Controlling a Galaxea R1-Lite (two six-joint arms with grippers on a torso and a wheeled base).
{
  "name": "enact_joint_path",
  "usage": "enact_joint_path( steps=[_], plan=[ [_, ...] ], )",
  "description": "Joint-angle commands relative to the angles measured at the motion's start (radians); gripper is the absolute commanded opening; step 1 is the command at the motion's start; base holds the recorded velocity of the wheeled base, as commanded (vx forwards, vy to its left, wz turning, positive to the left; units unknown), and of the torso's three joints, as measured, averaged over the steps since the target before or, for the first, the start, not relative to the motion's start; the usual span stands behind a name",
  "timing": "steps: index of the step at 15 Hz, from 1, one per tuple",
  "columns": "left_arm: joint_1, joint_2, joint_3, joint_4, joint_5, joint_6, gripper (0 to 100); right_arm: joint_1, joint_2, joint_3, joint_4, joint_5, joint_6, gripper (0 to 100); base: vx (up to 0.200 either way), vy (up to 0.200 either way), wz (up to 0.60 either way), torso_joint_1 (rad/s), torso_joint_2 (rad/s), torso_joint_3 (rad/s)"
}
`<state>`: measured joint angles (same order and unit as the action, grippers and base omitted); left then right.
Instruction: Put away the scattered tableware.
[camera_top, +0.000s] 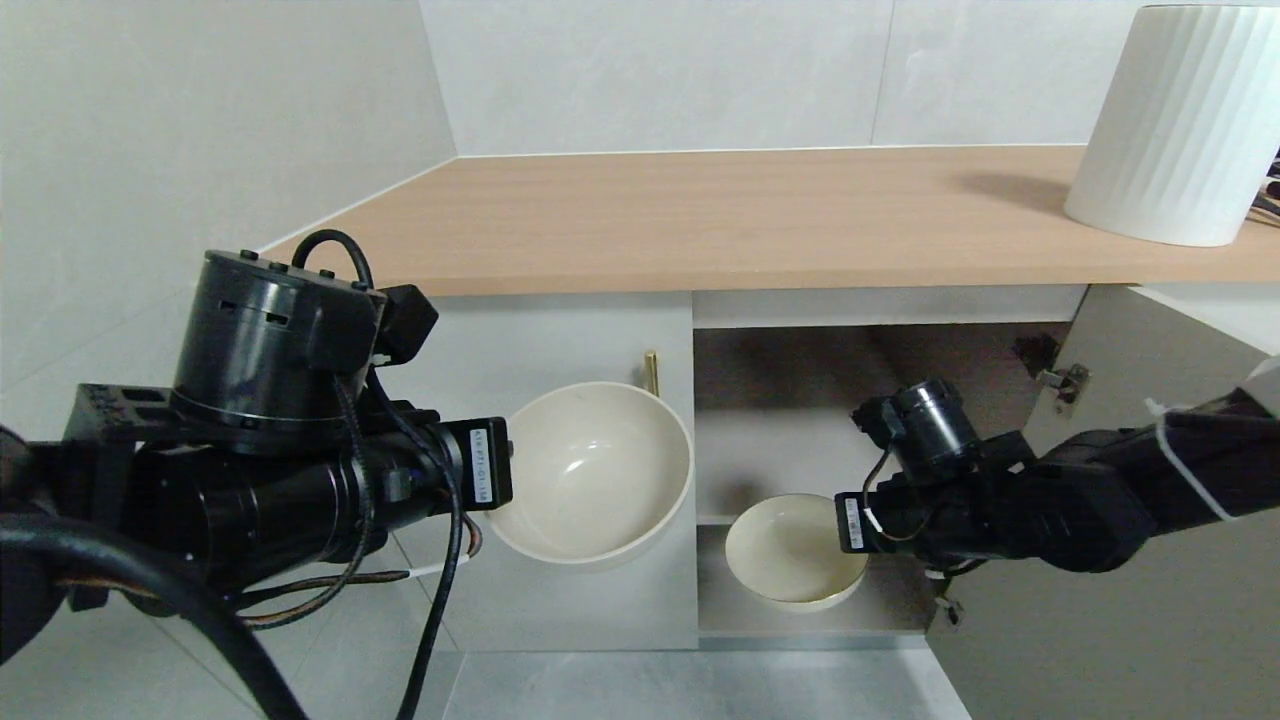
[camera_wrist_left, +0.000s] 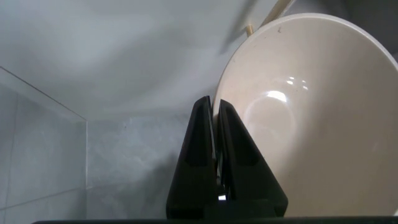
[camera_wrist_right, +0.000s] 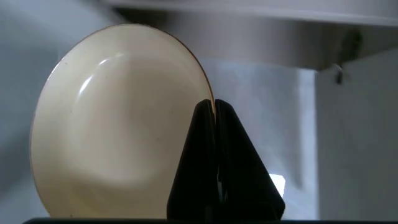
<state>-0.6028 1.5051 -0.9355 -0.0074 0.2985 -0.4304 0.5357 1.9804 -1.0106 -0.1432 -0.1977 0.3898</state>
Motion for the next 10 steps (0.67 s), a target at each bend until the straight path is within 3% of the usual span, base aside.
enact_joint_path(
  steps=[1,4,6,10],
  plan=[
    [-0.002,0.007,0.001,0.000,0.001,-0.001,0,-0.023,0.147,-0.009,-0.104,-0.031,0.027,0,0.000,0.000,0.00,0.000,0.00,0.000],
    [-0.009,0.009,0.003,0.000,0.001,-0.001,0,-0.066,0.282,-0.045,-0.271,-0.120,0.073,0,0.000,0.000,0.00,0.000,0.00,0.000],
    [-0.012,0.009,0.004,0.000,0.001,-0.001,0,-0.094,0.344,-0.091,-0.291,-0.178,0.087,0,0.000,0.000,0.00,0.000,0.00,0.000],
    [-0.014,0.014,0.004,0.000,0.001,-0.001,0,-0.138,0.400,-0.174,-0.299,-0.200,0.139,0,0.000,0.000,0.00,0.000,0.00,0.000]
  ],
)
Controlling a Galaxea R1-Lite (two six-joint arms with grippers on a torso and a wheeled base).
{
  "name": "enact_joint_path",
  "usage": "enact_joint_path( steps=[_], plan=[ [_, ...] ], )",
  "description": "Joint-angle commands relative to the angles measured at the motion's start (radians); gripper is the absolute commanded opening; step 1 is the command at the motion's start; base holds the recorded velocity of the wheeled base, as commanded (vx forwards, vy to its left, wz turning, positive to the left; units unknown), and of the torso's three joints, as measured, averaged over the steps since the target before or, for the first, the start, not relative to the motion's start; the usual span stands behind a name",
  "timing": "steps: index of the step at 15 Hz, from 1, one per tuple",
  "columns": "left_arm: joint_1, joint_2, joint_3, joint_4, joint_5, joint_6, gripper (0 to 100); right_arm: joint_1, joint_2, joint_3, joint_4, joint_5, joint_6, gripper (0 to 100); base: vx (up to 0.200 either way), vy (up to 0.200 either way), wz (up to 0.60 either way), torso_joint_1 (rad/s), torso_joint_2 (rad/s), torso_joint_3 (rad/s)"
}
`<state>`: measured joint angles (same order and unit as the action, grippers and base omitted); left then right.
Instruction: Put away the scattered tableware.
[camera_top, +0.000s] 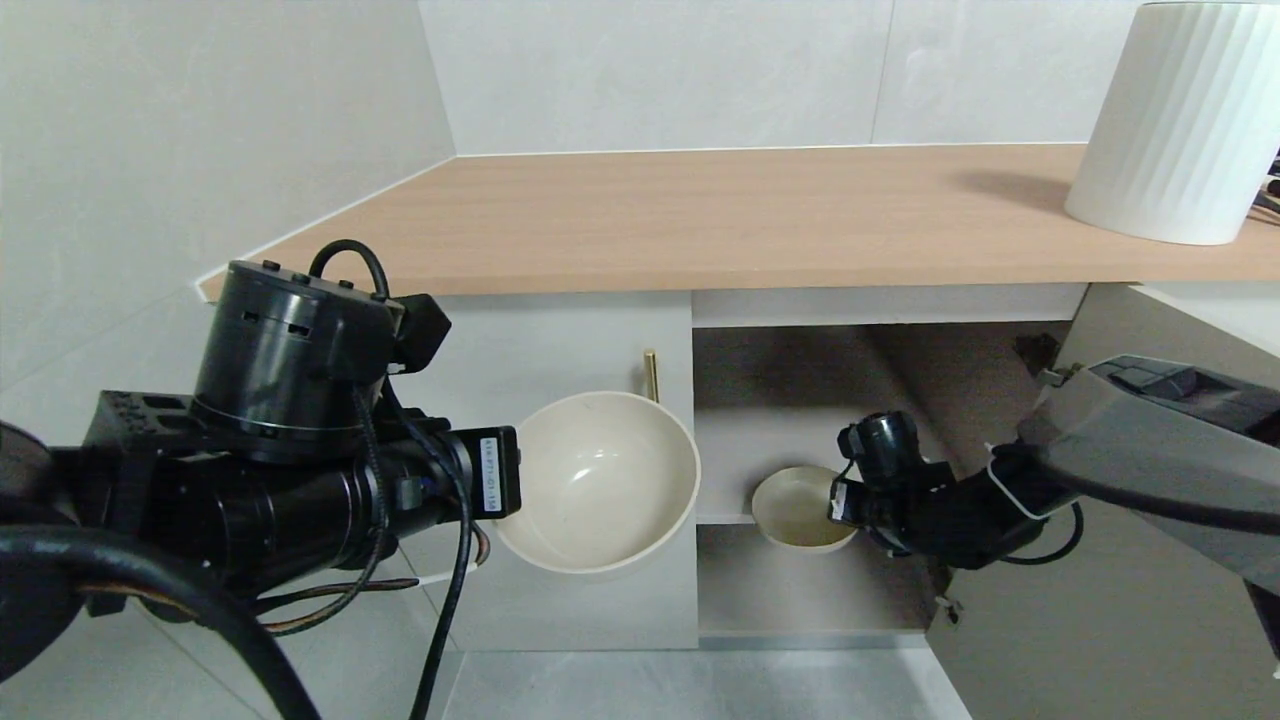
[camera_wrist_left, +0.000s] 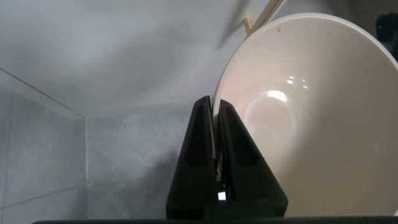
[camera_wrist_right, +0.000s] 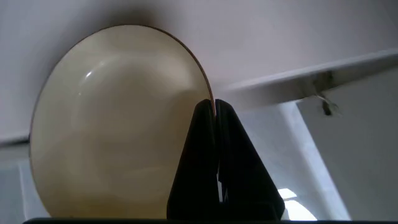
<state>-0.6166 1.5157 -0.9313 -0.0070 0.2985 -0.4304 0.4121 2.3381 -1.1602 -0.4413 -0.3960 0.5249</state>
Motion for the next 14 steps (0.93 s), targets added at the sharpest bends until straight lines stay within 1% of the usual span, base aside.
enact_joint_path(
  steps=[1,5,6,8,14],
  plan=[
    [0.000,0.004,0.000,-0.001,0.001,-0.001,0,-0.027,0.050,-0.041,-0.001,-0.012,0.007,0,0.000,0.000,0.00,0.000,0.00,0.000],
    [-0.002,0.009,0.000,-0.001,0.001,-0.001,0,-0.065,0.104,-0.133,-0.001,-0.069,0.035,0,0.000,0.000,0.00,0.000,0.00,0.000],
    [-0.002,0.009,0.000,-0.002,0.001,-0.001,0,-0.067,0.104,-0.138,-0.001,-0.077,0.035,0,0.000,0.000,0.00,0.000,0.00,0.000],
    [-0.003,0.011,0.000,-0.002,0.001,-0.001,0,-0.073,0.109,-0.141,-0.001,-0.077,0.037,0,0.000,0.000,0.00,0.000,0.00,0.000],
    [-0.003,0.018,0.000,-0.002,0.001,-0.001,0,-0.079,0.139,-0.207,-0.001,-0.090,0.037,0,0.000,0.000,0.00,0.000,0.00,0.000]
  ],
)
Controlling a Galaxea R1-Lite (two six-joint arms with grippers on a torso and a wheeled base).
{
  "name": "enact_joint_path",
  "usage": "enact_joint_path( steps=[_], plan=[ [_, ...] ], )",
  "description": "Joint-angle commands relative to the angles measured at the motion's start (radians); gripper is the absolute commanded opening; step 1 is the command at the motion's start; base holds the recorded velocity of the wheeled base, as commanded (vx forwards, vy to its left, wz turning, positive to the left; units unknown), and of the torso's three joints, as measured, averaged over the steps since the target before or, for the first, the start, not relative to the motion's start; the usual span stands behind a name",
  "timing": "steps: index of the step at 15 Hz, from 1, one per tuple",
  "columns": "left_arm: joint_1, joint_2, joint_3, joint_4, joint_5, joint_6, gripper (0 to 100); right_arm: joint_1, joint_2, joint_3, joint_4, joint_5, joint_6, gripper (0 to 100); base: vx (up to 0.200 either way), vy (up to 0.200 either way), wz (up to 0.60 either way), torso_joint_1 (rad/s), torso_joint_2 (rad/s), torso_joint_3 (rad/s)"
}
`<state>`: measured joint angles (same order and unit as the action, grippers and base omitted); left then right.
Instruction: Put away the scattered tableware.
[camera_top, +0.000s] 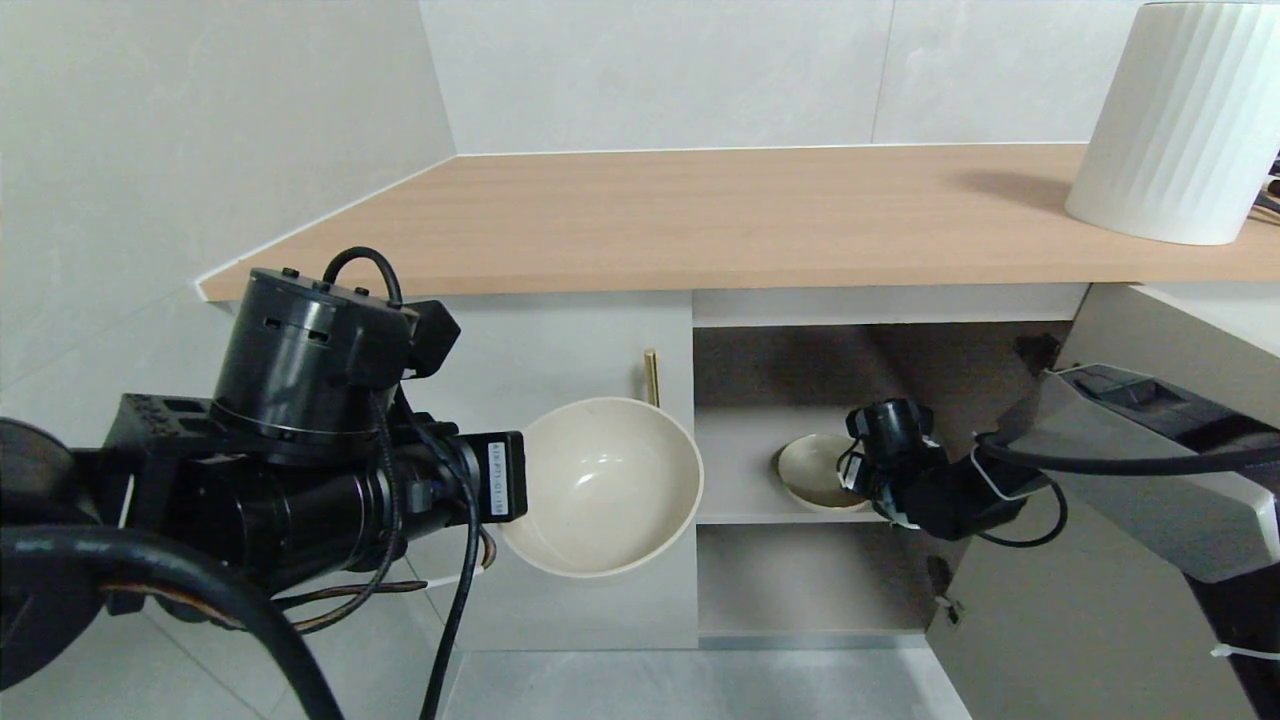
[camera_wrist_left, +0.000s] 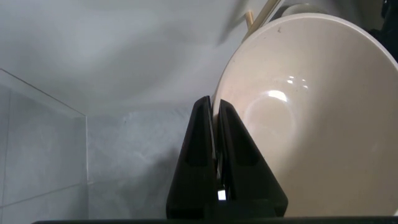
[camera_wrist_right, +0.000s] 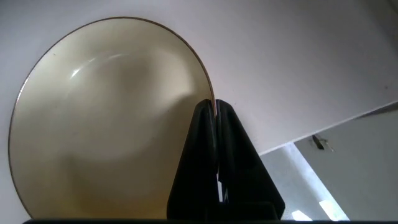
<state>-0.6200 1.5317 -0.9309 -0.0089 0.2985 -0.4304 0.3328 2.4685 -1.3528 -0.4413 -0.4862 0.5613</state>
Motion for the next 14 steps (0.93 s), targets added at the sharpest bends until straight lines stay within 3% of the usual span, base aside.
enact_joint_path(
  steps=[1,9,10,14],
  plan=[
    [0.000,0.002,0.000,0.000,0.001,-0.001,0,0.000,0.017,-0.020,-0.001,-0.006,0.000,0,0.000,0.000,0.00,0.000,0.00,0.000],
    [0.000,0.027,-0.002,-0.002,0.002,-0.001,0,0.000,0.040,-0.066,-0.001,-0.035,-0.003,0,0.000,0.000,0.00,0.000,0.00,0.000],
    [0.000,0.027,0.000,-0.002,0.002,-0.001,0,0.000,0.038,-0.066,-0.001,-0.035,-0.001,100,0.000,0.000,0.00,0.000,0.00,0.000],
    [0.000,0.024,0.000,-0.002,0.002,-0.001,0,0.000,0.033,-0.066,-0.008,-0.037,0.002,100,0.000,0.000,0.00,0.000,0.00,0.000]
  ],
)
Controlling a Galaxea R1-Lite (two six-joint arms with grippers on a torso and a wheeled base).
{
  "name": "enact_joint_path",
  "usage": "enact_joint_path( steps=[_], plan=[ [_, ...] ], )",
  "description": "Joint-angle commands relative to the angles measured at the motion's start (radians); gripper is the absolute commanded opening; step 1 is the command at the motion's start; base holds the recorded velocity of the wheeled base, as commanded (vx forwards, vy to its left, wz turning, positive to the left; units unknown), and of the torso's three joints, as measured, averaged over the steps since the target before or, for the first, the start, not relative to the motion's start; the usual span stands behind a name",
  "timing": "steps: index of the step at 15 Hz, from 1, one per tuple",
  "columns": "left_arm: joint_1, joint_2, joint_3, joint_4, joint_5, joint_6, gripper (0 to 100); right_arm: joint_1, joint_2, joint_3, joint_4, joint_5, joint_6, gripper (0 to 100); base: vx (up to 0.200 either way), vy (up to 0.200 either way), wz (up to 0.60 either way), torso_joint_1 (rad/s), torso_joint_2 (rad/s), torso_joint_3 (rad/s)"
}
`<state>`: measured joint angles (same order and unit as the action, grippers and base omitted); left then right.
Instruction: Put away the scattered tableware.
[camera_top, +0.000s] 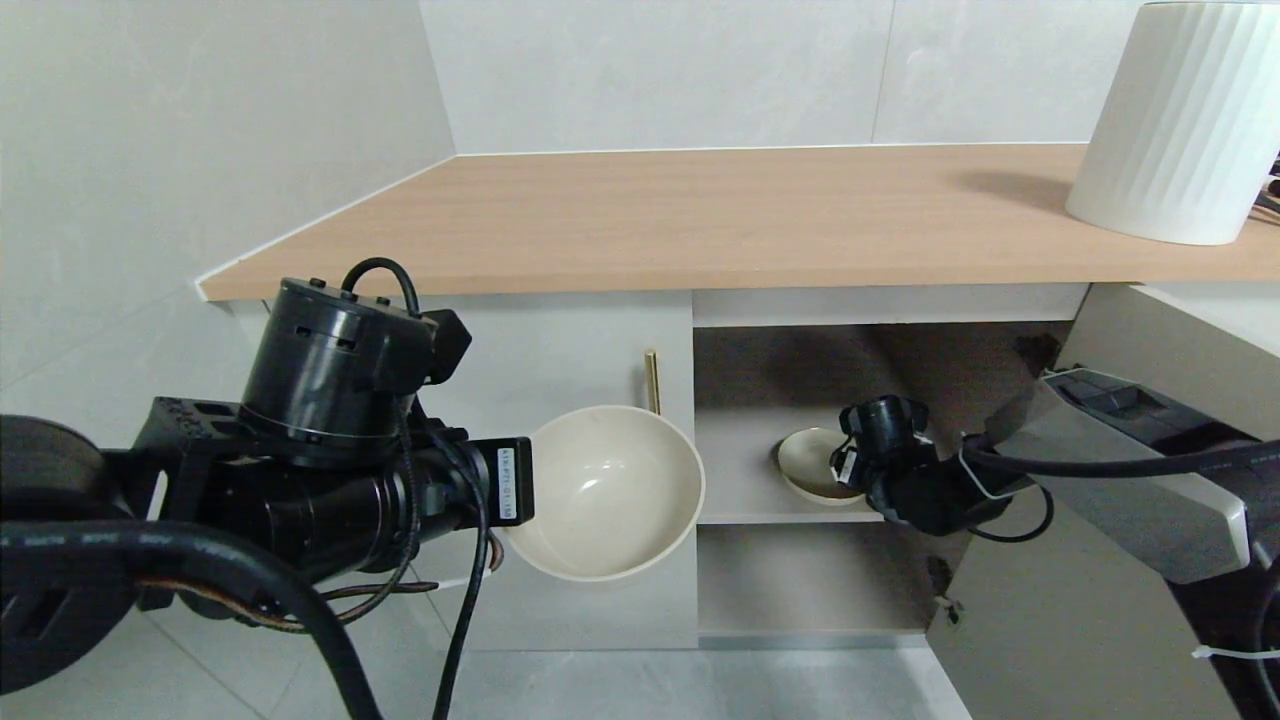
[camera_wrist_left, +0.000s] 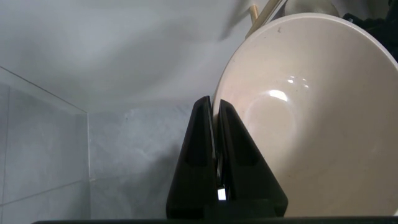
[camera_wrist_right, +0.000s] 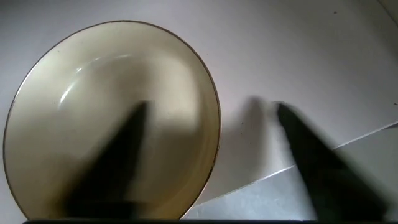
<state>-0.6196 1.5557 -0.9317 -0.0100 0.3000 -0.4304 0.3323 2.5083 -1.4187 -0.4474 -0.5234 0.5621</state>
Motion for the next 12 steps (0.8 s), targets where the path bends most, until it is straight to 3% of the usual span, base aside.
enact_joint_path(
  steps=[1,6,9,12],
  plan=[
    [0.000,0.000,0.001,-0.001,0.001,-0.001,0,0.001,-0.008,0.001,-0.013,-0.003,0.001,100,0.000,0.000,0.00,0.000,0.00,0.000],
    [0.000,0.004,0.001,0.001,0.001,0.001,0,0.010,-0.086,0.060,-0.019,-0.032,-0.001,100,0.000,0.000,0.00,0.000,0.00,0.000],
    [-0.003,0.043,0.014,-0.005,0.002,0.045,0,0.123,-0.368,0.251,0.042,0.040,-0.028,100,0.000,0.000,0.00,0.000,0.00,0.000],
    [-0.037,0.086,0.040,-0.077,0.011,0.047,0,0.231,-0.563,0.316,0.225,0.120,-0.034,100,0.000,0.000,0.00,0.000,0.00,0.000]
  ],
)
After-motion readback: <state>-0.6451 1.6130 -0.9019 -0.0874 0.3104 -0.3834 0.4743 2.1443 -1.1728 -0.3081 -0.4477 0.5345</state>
